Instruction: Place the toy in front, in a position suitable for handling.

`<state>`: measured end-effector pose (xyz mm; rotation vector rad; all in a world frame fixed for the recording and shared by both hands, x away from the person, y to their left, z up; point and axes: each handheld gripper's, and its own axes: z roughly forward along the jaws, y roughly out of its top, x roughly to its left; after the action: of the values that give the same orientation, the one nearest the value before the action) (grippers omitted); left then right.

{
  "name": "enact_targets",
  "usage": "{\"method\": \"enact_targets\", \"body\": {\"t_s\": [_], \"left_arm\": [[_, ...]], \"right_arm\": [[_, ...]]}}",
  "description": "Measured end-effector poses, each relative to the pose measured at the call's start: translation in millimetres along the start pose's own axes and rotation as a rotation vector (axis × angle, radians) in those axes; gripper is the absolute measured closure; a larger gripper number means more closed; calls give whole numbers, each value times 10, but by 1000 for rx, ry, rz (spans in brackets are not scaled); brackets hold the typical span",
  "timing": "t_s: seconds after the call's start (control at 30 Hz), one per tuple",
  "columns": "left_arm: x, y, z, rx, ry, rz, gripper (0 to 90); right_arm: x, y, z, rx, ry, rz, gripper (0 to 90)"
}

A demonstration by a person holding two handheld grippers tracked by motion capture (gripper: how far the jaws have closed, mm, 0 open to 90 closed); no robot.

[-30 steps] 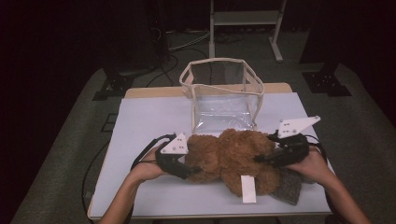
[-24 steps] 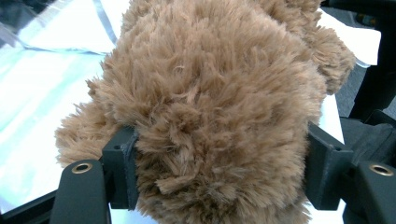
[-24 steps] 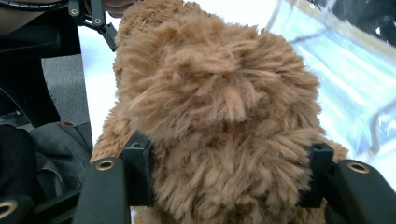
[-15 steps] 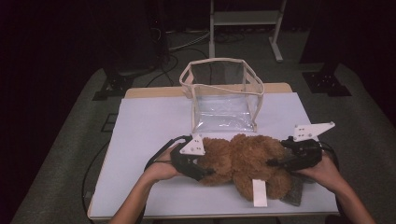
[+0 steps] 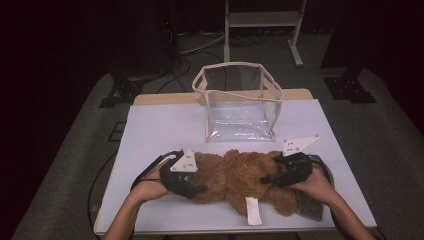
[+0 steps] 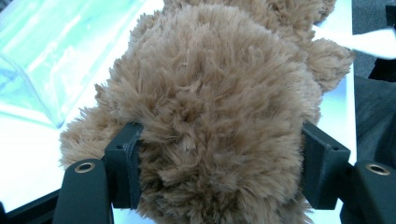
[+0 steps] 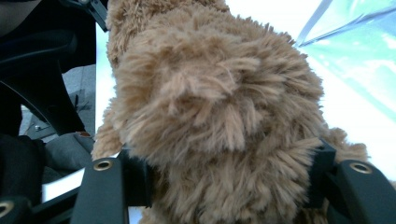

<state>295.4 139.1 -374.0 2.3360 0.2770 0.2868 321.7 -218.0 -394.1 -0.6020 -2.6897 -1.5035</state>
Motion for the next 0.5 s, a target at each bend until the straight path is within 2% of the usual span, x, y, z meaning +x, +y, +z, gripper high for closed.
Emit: {"method": "enact_targets", "body": {"t_s": [0.1, 0.3, 0.4, 0.5], "left_arm": [[0, -56, -18, -18, -1, -18, 292], [25, -93, -40, -52, -1, -36, 220], [41, -128, -88, -89, 2, -54, 191], [57, -149, -130, -85, 27, -60, 135]], "right_arm": [[-5, -44, 52, -3, 4, 0, 340], [-12, -110, 7, -22, -4, 13, 264], [-16, -143, -44, -27, -5, 18, 257], [-33, -172, -106, -22, -2, 30, 256]]}}
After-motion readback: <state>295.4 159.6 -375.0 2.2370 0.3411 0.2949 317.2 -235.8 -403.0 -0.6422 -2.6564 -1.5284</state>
